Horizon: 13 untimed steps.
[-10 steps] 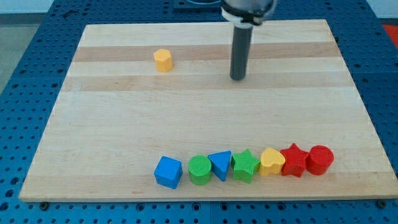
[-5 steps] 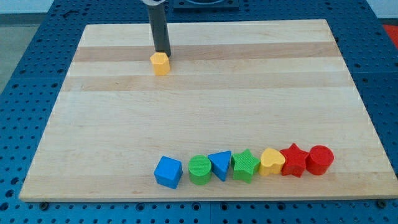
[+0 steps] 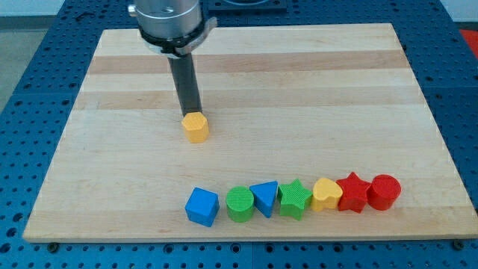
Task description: Push the yellow hexagon to the left of blue cube
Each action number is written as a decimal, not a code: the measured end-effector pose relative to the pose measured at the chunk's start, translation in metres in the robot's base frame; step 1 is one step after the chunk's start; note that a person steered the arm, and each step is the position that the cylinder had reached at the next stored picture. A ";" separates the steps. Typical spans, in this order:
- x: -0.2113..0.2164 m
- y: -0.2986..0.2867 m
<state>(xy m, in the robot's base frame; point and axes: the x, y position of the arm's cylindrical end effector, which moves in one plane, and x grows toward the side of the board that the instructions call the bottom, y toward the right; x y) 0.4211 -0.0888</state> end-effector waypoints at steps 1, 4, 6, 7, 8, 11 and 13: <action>0.000 0.013; 0.026 -0.019; 0.064 -0.077; 0.081 -0.110; 0.112 -0.108; 0.102 -0.075; 0.113 -0.062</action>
<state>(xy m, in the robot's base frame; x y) 0.5344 -0.1503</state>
